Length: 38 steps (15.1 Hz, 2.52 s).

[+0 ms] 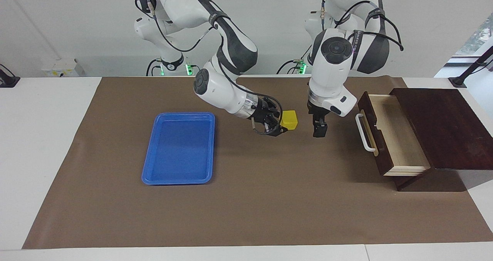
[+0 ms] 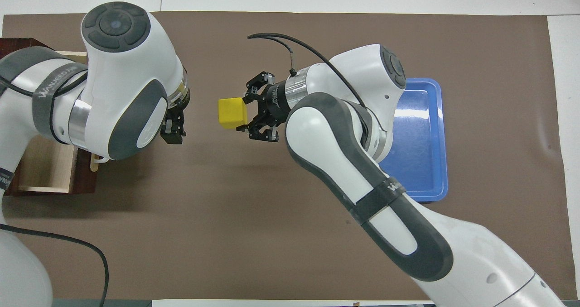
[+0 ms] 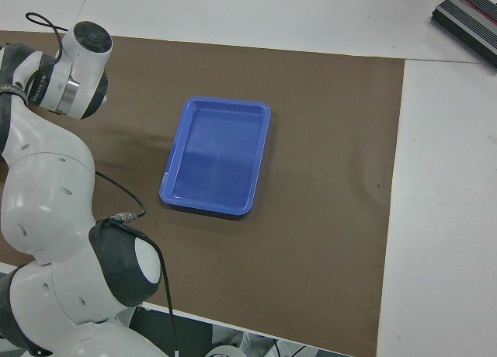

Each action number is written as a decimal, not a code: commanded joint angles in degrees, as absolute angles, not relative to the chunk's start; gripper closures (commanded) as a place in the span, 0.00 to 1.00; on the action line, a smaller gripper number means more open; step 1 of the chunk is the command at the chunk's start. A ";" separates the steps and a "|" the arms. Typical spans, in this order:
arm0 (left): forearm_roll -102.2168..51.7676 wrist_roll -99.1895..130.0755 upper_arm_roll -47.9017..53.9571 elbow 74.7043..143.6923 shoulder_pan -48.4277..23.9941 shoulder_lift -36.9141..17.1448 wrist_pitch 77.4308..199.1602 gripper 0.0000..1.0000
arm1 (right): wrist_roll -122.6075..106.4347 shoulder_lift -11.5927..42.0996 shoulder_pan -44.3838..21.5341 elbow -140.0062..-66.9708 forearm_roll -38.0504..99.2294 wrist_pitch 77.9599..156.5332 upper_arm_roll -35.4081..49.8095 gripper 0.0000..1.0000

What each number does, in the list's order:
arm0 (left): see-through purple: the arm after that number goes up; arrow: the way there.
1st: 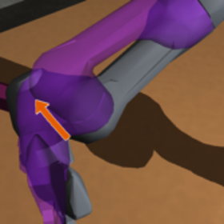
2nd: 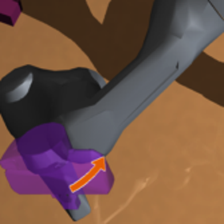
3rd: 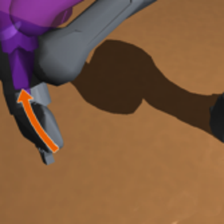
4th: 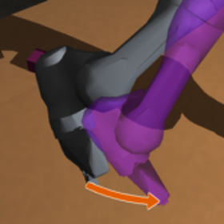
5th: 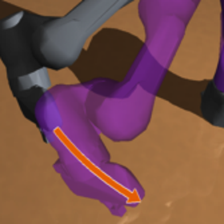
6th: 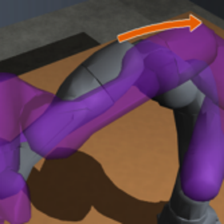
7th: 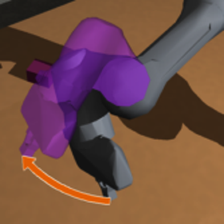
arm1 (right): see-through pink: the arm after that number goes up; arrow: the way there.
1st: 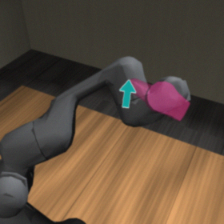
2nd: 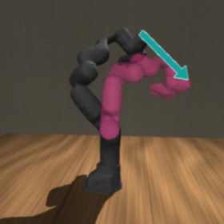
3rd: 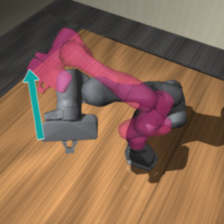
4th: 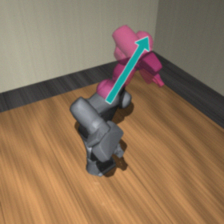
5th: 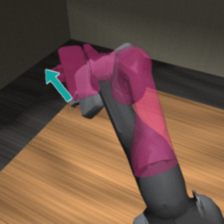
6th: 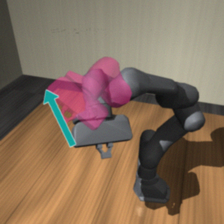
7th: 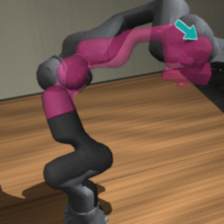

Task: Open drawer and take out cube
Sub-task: 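Open the left gripper while the right gripper carries the cube away, then lower the cube into the tray with the right gripper while the left gripper withdraws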

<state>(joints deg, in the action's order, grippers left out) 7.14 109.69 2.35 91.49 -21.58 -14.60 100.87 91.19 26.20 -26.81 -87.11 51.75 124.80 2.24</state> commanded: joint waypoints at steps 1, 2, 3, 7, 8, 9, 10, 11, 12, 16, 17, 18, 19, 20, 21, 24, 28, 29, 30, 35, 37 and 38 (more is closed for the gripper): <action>10.71 104.61 2.55 103.86 -17.50 -8.09 107.13 0.00 | 90.36 26.89 -21.02 -85.52 49.40 122.34 2.81 1.00; 11.77 102.41 2.55 105.45 -15.92 -7.48 107.66 0.00 | 88.61 26.89 -18.57 -85.78 49.39 122.34 2.81 1.00; 13.34 100.83 2.55 106.51 -15.13 -7.04 107.75 0.00 | 86.68 26.89 -16.20 -86.30 49.39 122.34 2.73 1.00; 22.39 96.16 2.55 107.58 -11.35 -6.50 109.15 0.00 | 76.57 26.89 -6.79 -90.34 48.69 118.57 2.55 1.00; 24.67 96.07 2.64 108.10 -9.95 -6.50 110.90 0.00 | 75.16 26.98 -5.55 -91.74 48.69 118.65 2.64 1.00; 26.52 95.89 2.64 108.28 -8.80 -6.50 111.87 0.00 | 72.54 27.16 -5.28 -93.58 48.69 119.26 2.55 1.00; 27.59 95.02 2.64 108.19 -7.75 -6.50 112.23 0.00 | 70.16 27.33 -4.93 -95.17 48.78 119.35 2.46 1.00; 28.12 93.27 2.64 108.19 -6.78 -6.59 112.41 0.00 | 67.96 27.60 -3.70 -96.32 48.78 119.44 2.46 1.00; 28.39 91.51 2.64 108.19 -6.07 -6.68 112.76 0.00 | 66.03 27.68 -2.73 -97.29 48.69 119.01 2.37 1.00; 28.48 88.61 2.64 107.93 -0.90 -7.03 115.66 0.00 | 61.53 28.21 -0.79 -99.22 48.78 119.00 2.46 1.00; 28.48 86.85 2.55 107.84 0.43 -7.12 116.01 0.00 | 60.74 28.73 -0.79 -99.66 48.78 119.18 2.46 1.00; 28.48 85.27 2.55 107.75 1.57 -7.21 116.28 0.00 | 59.95 28.83 -0.79 -100.10 48.87 119.27 2.46 1.00; 28.48 84.12 2.55 107.67 2.63 -7.29 116.71 0.00 | 59.33 28.83 -0.79 -100.54 48.87 119.27 2.46 1.00; 28.56 83.85 2.64 107.67 3.07 -7.29 117.07 0.00 | 59.33 28.74 -0.79 -100.81 48.87 118.83 2.46 1.00; 28.56 83.85 2.64 107.67 3.25 -7.29 117.24 0.00 | 59.24 28.65 -0.79 -100.90 48.87 118.39 2.46 1.00; 28.30 83.59 2.81 106.71 2.82 -7.47 117.16 0.00 | 57.48 28.22 -0.18 -102.47 48.87 118.56 2.46 1.00; 18.16 83.41 3.52 99.68 -2.36 -8.53 115.93 0.00 | 55.21 24.80 -0.52 -108.52 49.48 118.12 2.55 1.00; 14.80 83.32 3.69 98.54 -3.59 -7.57 114.88 0.00 | 54.59 23.22 -0.44 -110.81 49.57 118.21 2.64 1.00; 13.11 82.97 3.78 97.57 -5.17 -6.25 113.83 0.00 | 54.15 21.64 -0.53 -112.83 49.66 118.21 2.64 1.00; 4.85 68.61 6.94 90.46 -8.35 -5.19 103.03 0.00 | 50.63 11.97 -1.23 -124.70 51.59 120.50 2.64 1.00; 2.74 58.76 7.29 89.30 -8.35 -4.75 100.03 0.00 | 50.10 11.16 -1.14 -126.03 51.68 120.76 2.64 1.00; 1.68 54.53 7.29 88.43 -8.26 -4.57 98.54 0.00 | 49.40 10.90 -1.06 -126.73 51.68 120.94 2.64 1.00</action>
